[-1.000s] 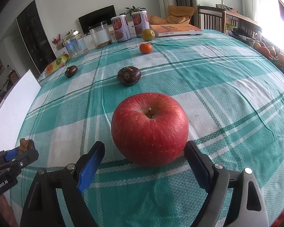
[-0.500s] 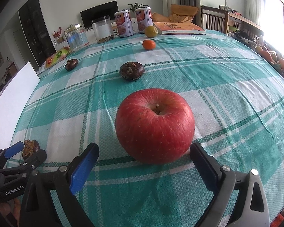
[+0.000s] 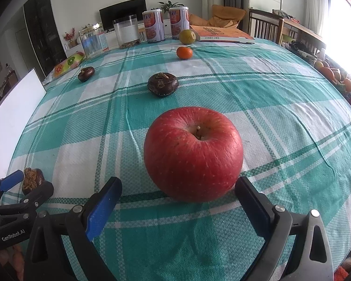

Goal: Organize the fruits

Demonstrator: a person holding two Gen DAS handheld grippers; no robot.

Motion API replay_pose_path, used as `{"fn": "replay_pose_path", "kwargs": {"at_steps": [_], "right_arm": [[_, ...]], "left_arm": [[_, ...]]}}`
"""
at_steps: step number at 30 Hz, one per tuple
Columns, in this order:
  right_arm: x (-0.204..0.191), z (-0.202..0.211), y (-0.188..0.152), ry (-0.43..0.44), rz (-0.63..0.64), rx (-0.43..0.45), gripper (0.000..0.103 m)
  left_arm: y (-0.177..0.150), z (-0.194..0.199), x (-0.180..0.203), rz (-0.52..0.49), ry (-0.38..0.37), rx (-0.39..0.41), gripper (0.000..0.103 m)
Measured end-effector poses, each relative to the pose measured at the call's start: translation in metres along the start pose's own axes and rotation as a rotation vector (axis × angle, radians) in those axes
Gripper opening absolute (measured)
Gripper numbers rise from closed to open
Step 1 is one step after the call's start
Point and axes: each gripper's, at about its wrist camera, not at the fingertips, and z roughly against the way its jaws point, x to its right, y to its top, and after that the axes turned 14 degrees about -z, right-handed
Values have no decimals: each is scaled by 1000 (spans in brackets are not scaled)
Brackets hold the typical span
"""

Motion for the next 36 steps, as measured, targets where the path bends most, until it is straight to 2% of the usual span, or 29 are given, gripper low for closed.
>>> {"fn": "replay_pose_path", "kwargs": {"at_steps": [17, 23, 26, 28, 30, 31, 32, 33, 34, 35, 36], "right_arm": [[-2, 0, 0, -5, 3, 6, 97], [14, 17, 2, 55, -67, 68, 97], [18, 16, 5, 73, -93, 67, 97], [20, 14, 7, 73, -99, 57, 97], [21, 12, 7, 78, -105, 48, 97], [22, 11, 8, 82, -111, 48, 97], [24, 11, 9, 87, -120, 51, 96], [26, 11, 11, 96, -131, 52, 92], [29, 9, 12, 116, -141, 42, 85], [31, 7, 13, 148, -156, 27, 68], [34, 8, 14, 160, -170, 28, 68]], "left_arm": [[1, 0, 0, 0, -5, -1, 101], [-4, 6, -11, -13, -135, 31, 100], [-3, 7, -11, -37, -153, 35, 98], [-1, 6, -8, -52, -137, 35, 91], [3, 7, -3, -73, -112, 29, 74], [4, 7, -1, -84, -111, 25, 70], [5, 8, 2, -96, -109, 24, 58], [5, 9, 3, -107, -105, 22, 47], [5, 10, 5, -116, -96, 17, 47], [4, 11, 5, -112, -100, 13, 46], [2, 13, 4, -96, -117, 12, 46]]}}
